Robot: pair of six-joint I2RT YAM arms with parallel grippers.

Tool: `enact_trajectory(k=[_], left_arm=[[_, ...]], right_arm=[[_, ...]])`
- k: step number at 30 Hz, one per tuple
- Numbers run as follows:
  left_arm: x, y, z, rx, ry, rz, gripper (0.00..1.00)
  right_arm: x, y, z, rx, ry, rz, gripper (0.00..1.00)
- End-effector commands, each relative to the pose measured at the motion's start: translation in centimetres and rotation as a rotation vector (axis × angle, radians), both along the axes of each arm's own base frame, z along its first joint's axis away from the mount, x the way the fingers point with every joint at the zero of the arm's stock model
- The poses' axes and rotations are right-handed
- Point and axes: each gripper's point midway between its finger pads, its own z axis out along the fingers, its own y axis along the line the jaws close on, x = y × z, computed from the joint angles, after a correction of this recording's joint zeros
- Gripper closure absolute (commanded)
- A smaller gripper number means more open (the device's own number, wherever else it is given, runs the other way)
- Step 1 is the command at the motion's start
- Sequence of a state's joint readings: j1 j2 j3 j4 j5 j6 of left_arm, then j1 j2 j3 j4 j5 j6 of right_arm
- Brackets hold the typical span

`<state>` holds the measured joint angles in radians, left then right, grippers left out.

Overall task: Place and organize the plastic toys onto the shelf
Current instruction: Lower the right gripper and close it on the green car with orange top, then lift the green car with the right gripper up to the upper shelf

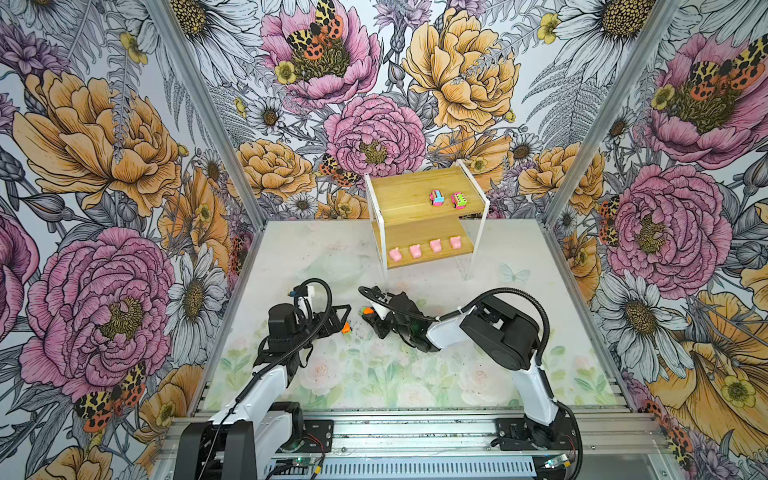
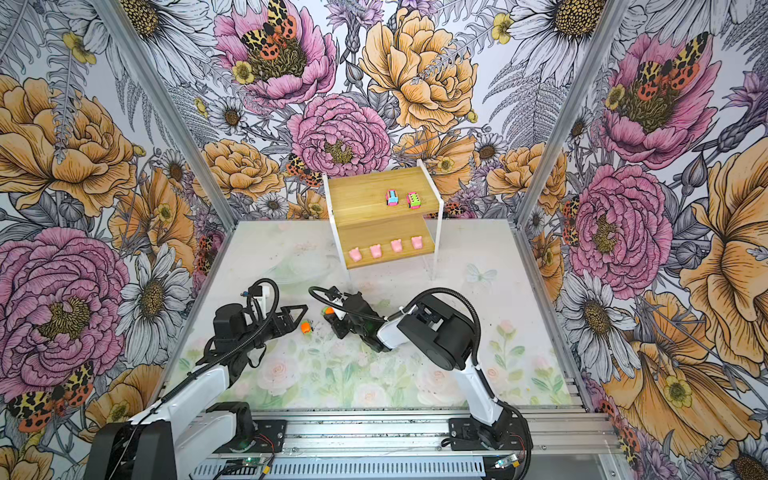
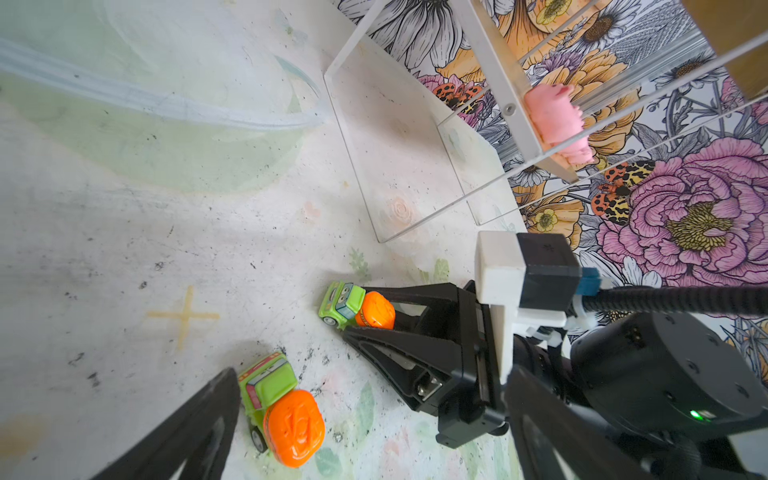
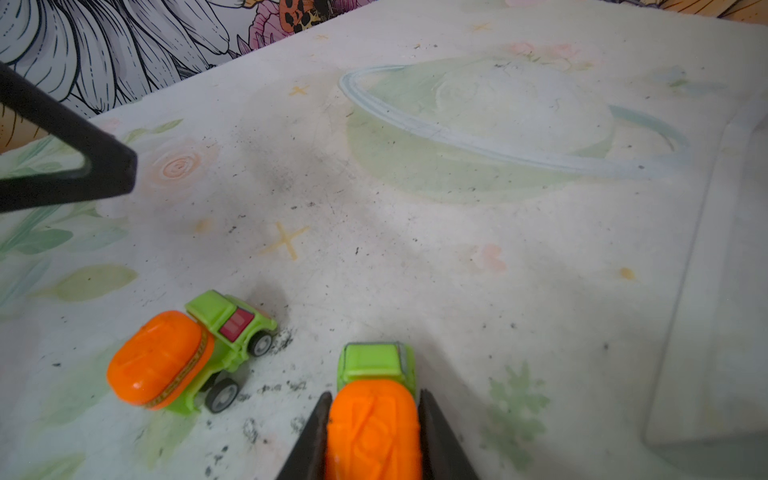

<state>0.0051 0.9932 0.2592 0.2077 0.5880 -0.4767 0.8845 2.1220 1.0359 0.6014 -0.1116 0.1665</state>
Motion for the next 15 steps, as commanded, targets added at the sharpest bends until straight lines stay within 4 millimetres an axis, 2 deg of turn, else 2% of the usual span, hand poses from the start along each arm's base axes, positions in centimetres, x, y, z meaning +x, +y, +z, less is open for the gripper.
enact_trajectory(k=[1, 4, 8, 10, 15], left_arm=[[0.2, 0.4, 0.1, -0.008, -0.006, 0.018, 0.01], [0.2, 0.5, 0.1, -0.006, -0.007, 0.023, 0.01], [0.2, 0.4, 0.1, -0.008, -0.009, 0.022, 0.01], [0.3, 0.4, 0.2, -0.008, -0.011, 0.02, 0.01], [0.5, 0.2, 0.2, -0.016, -0.009, 0.01, 0.01]], right_arm=[[-1.4, 0.2, 4.9, 0.047, -0.018, 0.028, 0.78], [-3.4, -0.1, 8.5, 0.03, -0.009, 0.061, 0.78], [-5.3, -1.5, 14.4, 0.01, 0.0, 0.061, 0.79], [-5.6, -2.5, 17.6, -0.004, -0.005, 0.03, 0.8], [-4.7, -5.4, 26.0, 0.014, -0.049, -0.09, 0.81]])
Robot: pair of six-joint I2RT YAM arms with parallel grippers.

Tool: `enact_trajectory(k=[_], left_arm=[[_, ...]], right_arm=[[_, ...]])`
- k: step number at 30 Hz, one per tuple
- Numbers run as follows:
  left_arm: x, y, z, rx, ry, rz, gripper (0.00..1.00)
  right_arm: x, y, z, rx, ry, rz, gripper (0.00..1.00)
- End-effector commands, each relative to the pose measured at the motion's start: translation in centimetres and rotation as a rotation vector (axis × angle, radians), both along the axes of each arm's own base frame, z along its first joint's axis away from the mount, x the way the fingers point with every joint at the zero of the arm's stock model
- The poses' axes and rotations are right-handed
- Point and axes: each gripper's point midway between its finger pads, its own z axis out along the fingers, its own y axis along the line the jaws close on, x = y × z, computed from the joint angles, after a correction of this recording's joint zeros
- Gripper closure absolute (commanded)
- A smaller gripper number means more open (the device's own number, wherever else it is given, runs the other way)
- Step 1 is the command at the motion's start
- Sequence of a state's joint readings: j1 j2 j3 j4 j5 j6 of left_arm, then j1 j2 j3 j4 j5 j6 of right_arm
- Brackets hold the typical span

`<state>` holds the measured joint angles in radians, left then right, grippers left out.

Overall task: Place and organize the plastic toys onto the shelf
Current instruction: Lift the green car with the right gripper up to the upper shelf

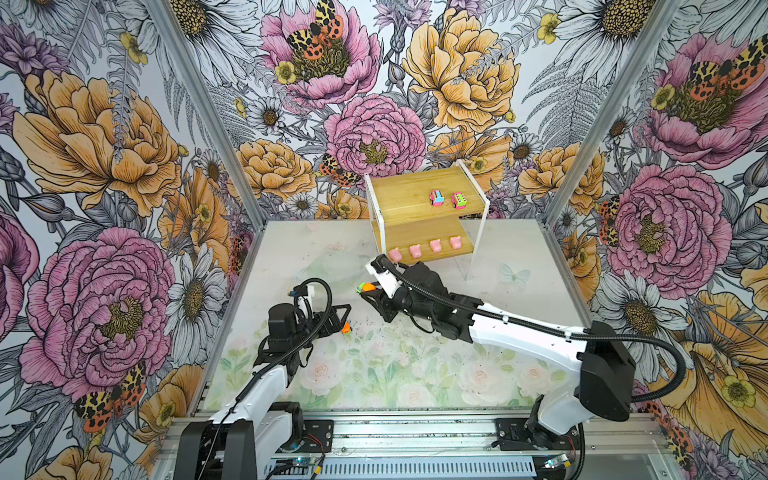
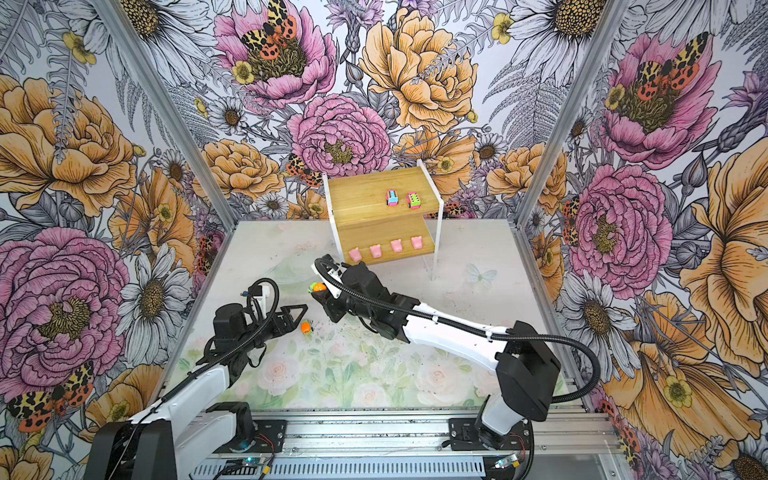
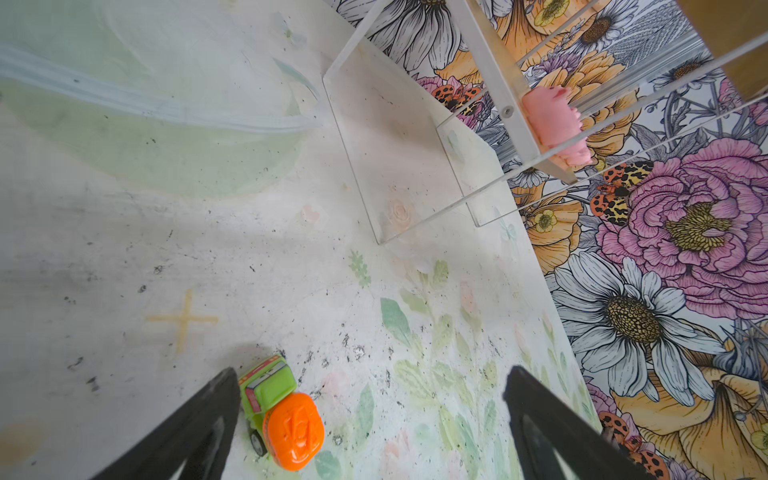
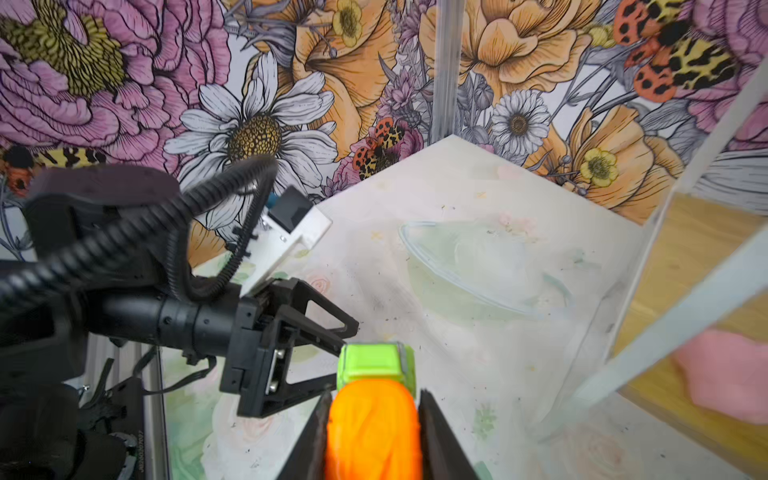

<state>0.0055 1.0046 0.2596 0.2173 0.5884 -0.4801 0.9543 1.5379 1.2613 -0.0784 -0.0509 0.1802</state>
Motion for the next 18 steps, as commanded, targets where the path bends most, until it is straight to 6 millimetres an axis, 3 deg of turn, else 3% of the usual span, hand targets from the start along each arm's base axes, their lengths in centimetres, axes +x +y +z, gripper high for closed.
enact_trajectory(k=[1, 5, 9, 14, 18], left_arm=[[0.4, 0.2, 0.4, -0.016, -0.013, 0.009, 0.01], [0.5, 0.1, 0.6, -0.02, -0.02, 0.004, 0.01], [0.7, 0.0, 0.9, -0.018, -0.033, 0.0, 0.01], [0.8, -0.3, 0.8, -0.023, -0.025, -0.017, 0.01], [0.9, -0.4, 0.6, -0.022, -0.02, -0.021, 0.01]], right_arm=[[0.6, -3.5, 2.7, -0.061, 0.03, -0.12, 0.81], [3.1, -6.2, 8.4, 0.019, -0.017, -0.256, 0.81], [6.9, -9.2, 12.3, 0.103, -0.047, -0.427, 0.83], [11.0, -11.4, 14.5, 0.144, -0.079, -0.593, 0.85], [13.4, -11.7, 14.1, 0.122, -0.068, -0.651, 0.84]])
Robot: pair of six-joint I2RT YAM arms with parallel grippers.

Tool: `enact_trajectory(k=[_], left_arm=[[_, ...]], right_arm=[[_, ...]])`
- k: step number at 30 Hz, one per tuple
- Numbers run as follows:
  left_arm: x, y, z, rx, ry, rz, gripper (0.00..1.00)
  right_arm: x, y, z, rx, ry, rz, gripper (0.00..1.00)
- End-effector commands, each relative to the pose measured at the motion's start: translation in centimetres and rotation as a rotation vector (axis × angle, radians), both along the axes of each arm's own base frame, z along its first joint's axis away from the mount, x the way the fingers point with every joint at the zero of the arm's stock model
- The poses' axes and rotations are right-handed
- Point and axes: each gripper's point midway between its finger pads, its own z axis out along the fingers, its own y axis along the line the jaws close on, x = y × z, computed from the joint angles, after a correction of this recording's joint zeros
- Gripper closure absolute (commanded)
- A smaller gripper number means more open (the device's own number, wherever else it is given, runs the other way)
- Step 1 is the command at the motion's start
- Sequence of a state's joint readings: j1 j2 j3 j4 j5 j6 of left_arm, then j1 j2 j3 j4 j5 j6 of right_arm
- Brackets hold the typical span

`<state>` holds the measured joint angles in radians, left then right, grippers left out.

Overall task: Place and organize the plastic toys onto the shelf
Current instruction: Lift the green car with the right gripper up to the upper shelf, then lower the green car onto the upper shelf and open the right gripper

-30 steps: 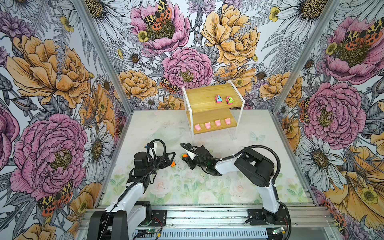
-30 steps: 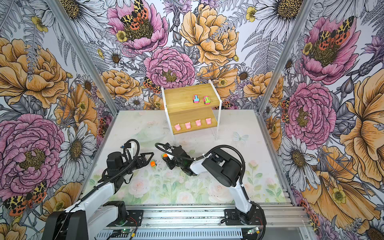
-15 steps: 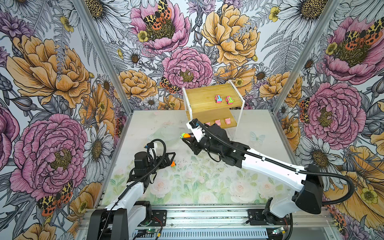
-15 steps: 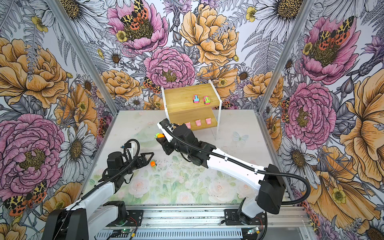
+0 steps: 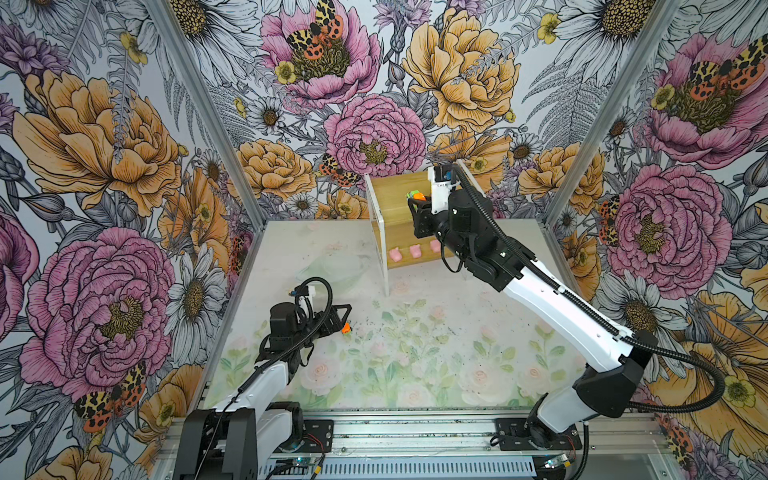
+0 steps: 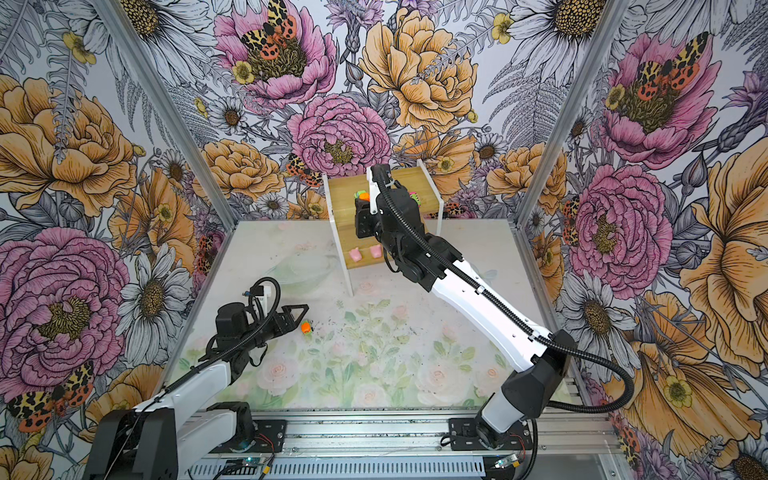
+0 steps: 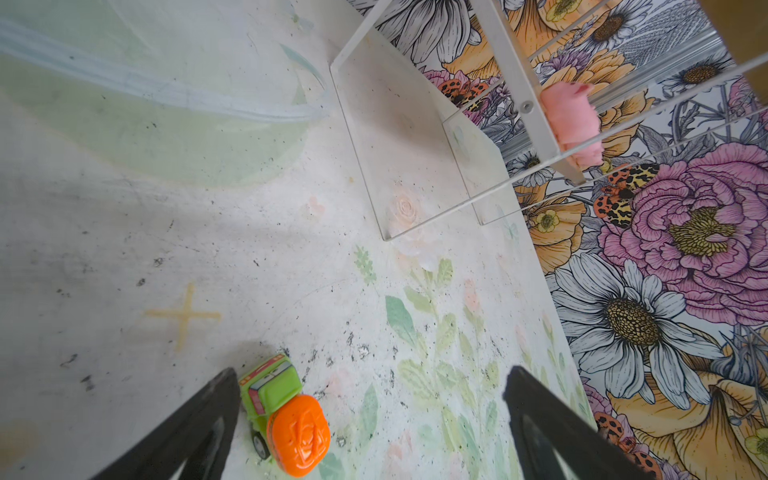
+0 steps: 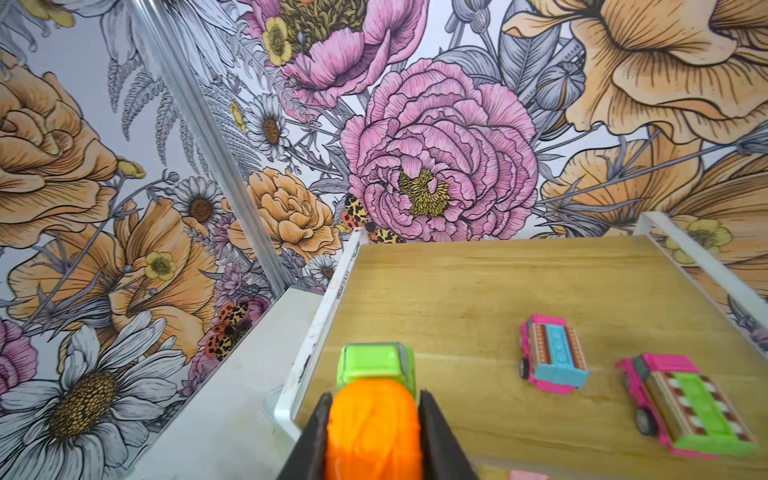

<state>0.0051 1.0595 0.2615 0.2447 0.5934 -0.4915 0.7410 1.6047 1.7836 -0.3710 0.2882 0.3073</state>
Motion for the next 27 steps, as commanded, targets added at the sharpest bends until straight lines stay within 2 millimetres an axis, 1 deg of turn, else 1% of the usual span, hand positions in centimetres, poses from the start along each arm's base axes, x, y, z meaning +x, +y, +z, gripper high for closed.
enact_trajectory(k=[1, 6, 12, 20, 27], left_arm=[[0.6, -0.4, 1.5, -0.012, -0.054, -0.021, 0.01], [0.6, -0.3, 1.4, -0.009, -0.052, -0.02, 0.01], [0.7, -0.3, 1.3, -0.008, -0.047, -0.022, 0.01], [0.7, -0.3, 1.1, -0.008, -0.042, -0.021, 0.01], [0.7, -0.3, 1.1, -0.004, -0.042, -0.019, 0.01]], right_arm=[[1.9, -0.7, -1.4, -0.02, 0.048, -0.082, 0.85], [3.7, -0.6, -3.1, -0.033, 0.08, -0.119, 0.85], [4.6, -1.1, -4.4, -0.047, 0.1, -0.157, 0.84], [5.3, -1.3, -5.2, -0.046, 0.118, -0.157, 0.84], [5.6, -1.4, -5.3, -0.034, 0.127, -0.148, 0.83]])
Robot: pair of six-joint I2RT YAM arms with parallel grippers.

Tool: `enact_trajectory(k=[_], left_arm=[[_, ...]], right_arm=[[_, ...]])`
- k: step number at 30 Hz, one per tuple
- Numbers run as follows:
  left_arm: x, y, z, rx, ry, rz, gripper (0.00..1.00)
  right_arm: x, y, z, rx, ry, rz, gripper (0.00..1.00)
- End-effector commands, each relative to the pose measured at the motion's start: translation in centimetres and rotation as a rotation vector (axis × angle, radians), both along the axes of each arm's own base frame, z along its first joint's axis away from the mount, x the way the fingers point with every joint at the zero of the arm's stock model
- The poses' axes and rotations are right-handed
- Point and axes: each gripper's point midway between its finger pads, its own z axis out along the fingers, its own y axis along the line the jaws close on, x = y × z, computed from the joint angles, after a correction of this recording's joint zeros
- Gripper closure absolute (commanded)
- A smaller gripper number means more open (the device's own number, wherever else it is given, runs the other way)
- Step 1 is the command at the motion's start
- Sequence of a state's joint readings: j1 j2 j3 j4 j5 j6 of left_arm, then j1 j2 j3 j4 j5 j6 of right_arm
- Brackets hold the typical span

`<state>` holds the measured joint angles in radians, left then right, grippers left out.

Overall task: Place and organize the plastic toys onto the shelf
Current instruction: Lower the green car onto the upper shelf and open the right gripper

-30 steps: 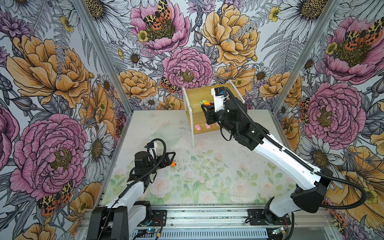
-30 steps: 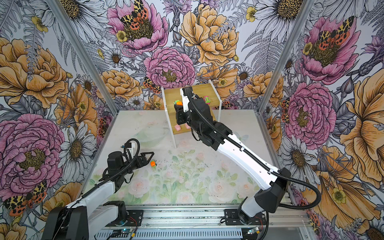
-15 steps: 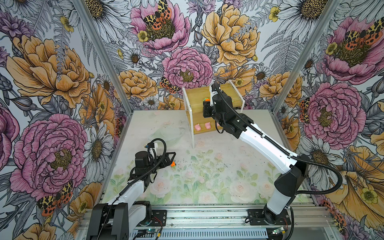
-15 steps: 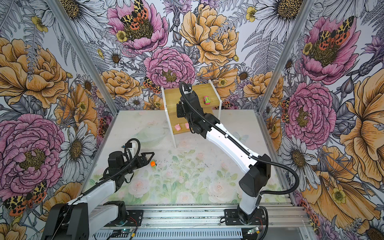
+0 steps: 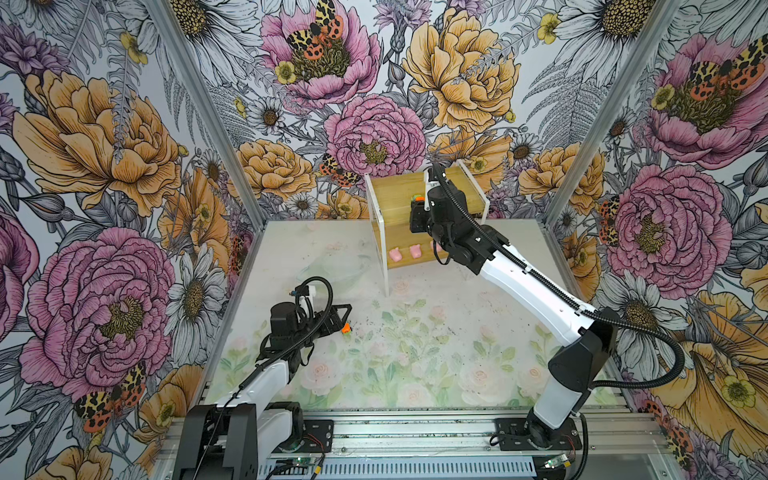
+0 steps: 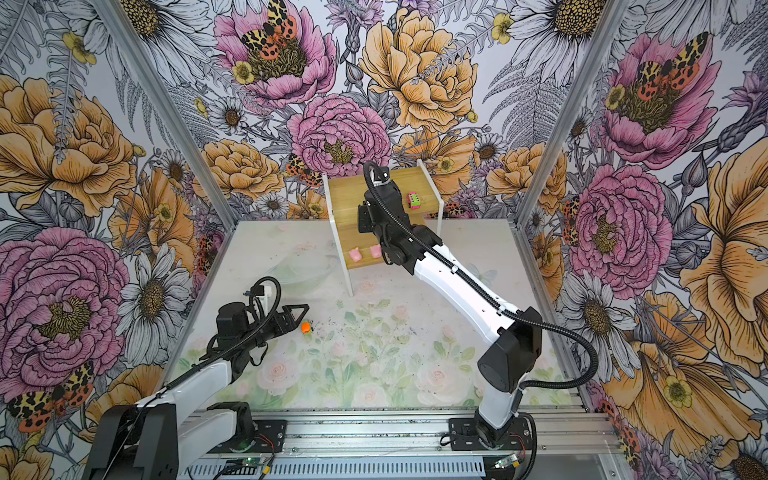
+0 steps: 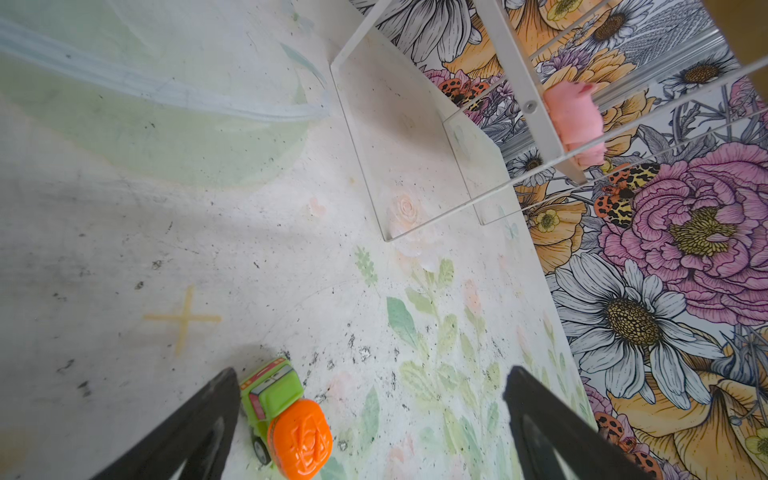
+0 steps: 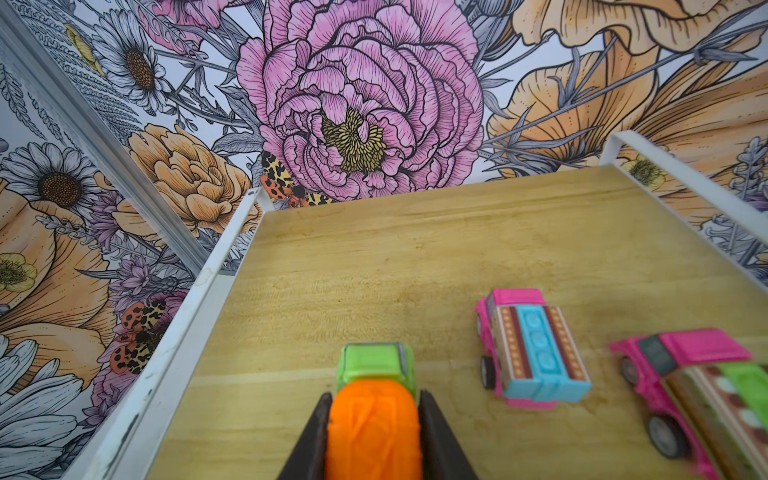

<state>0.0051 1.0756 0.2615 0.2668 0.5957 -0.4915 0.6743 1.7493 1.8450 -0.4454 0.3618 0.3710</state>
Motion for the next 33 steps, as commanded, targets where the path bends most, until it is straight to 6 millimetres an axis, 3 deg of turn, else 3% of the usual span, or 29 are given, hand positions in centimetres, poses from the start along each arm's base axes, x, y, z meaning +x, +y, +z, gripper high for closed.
enact_trajectory(k=[1, 19, 23, 33], left_arm=[[0.5, -0.3, 1.1, -0.003, -0.035, -0.017, 0.01], [0.6, -0.3, 1.0, -0.006, -0.03, -0.022, 0.01], [0.6, -0.4, 1.0, -0.006, -0.029, -0.023, 0.01], [0.6, -0.4, 1.0, -0.008, -0.029, -0.021, 0.01]], right_arm=[[0.5, 0.3, 0.5, 0.031, -0.002, 0.007, 0.83], [0.5, 1.2, -1.2, 0.031, 0.038, 0.047, 0.82], [0.3, 1.0, -1.2, 0.028, 0.039, 0.045, 0.73], [-0.1, 0.6, -1.0, 0.025, 0.035, 0.045, 0.66]])
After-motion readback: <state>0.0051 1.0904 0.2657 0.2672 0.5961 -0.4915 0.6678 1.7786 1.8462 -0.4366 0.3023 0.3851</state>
